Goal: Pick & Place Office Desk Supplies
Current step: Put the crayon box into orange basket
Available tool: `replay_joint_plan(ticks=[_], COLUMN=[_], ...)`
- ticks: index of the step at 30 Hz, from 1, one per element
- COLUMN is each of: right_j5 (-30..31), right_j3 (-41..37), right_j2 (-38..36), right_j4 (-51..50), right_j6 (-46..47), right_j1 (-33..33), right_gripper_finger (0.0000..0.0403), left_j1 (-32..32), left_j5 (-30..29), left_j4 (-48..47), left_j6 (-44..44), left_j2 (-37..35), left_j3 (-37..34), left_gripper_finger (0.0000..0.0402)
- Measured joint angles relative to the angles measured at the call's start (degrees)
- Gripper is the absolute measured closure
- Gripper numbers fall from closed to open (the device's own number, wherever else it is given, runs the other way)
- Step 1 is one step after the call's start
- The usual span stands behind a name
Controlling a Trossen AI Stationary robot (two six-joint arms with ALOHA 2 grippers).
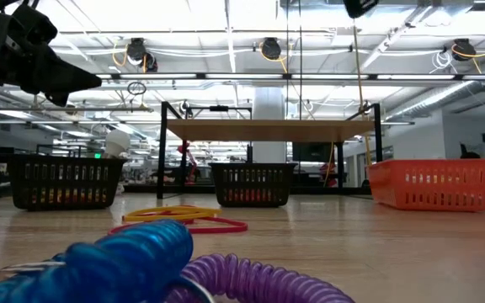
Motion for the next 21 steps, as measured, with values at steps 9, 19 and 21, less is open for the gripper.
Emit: replay_joint_plan(ticks=[9,19,21], right_j5=[6.2,12.2,12.1], right_j3=[-17.1,-29.1,-30.6], right_j2=[-27.2,-50.3,-52.8], right_j4=[2.3,4.3,2.7], right_j6=[4.9,3.8,3.7], right_j1=[-7.1,-11.8,-12.5], right_gripper_finger=[0.0272,0.0272,0.0272], left_j1=[0.0,0.0,0.0], left_j5=[-0.4,-3.5,-3.5], left_j4=[0.0,0.0,0.1], left_j6=[1.6,0.8,0.8], left_j2=[0.0,0.0,0.0], left_j3=[0.0,0.0,0.0], left_gripper_finger=[0.0380,0.0380,0.0380])
